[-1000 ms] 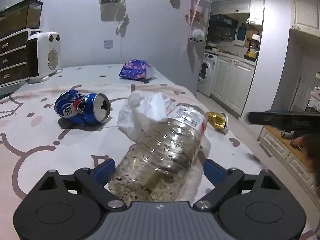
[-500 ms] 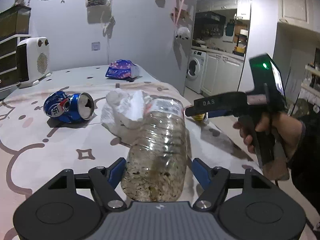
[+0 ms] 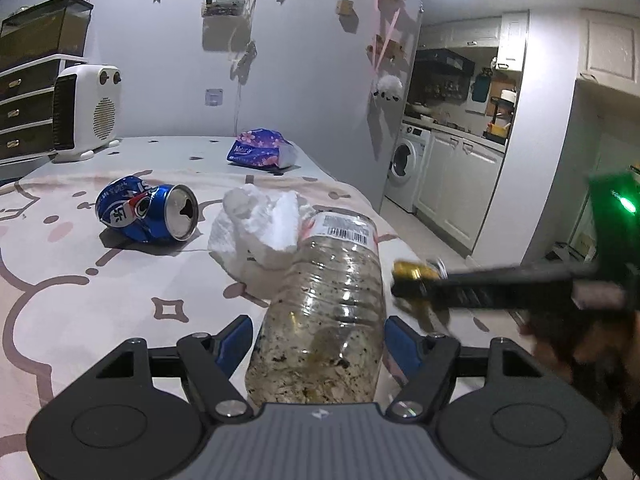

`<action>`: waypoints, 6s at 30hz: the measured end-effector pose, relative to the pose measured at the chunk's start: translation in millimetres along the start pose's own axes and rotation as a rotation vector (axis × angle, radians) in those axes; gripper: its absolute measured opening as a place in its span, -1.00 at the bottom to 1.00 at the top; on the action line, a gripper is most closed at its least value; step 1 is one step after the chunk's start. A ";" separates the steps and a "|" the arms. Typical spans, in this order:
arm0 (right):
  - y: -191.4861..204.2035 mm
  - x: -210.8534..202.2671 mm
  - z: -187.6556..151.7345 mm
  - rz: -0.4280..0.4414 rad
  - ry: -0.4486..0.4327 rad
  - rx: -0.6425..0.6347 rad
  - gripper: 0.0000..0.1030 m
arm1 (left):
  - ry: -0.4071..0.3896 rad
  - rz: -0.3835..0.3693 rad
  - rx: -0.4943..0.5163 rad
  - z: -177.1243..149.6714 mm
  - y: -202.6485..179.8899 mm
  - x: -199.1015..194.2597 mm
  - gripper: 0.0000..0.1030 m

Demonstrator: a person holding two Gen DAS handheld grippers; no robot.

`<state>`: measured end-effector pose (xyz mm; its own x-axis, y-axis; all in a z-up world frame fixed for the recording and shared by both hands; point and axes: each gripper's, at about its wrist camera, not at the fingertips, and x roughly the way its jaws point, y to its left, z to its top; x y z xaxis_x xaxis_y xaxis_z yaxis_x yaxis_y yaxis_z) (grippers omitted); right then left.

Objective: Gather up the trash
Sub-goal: 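Grasp the clear plastic bottle with the left tool while the right tool grasps the gold wrapper, then lift the bottle and gold wrapper and carry them over the yellow bin, then open the left tool dropping the bottle into the bin while the right tool holds the gold wrapper, then open the right tool dropping the gold wrapper into the bin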

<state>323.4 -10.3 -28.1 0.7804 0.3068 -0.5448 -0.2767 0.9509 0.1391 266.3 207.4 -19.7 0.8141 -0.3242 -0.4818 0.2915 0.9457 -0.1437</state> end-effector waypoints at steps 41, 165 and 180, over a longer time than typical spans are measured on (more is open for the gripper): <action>-8.1 -154.3 -84.4 0.110 -0.060 0.052 -0.13 | -0.062 0.152 -0.150 -46.6 -75.4 -105.7 0.21; -339.3 87.0 -362.2 -0.073 0.571 0.566 -0.01 | 0.876 0.225 -0.138 -258.5 -251.7 437.3 0.56; -342.9 71.8 -352.9 -0.115 0.543 0.506 0.20 | 0.854 0.248 -0.164 -249.5 -248.0 406.8 0.68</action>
<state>276.4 -329.3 -406.8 0.3659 0.2646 -0.8922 0.1838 0.9193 0.3480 399.8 -153.1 -395.7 0.1753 -0.0446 -0.9835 0.0288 0.9988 -0.0401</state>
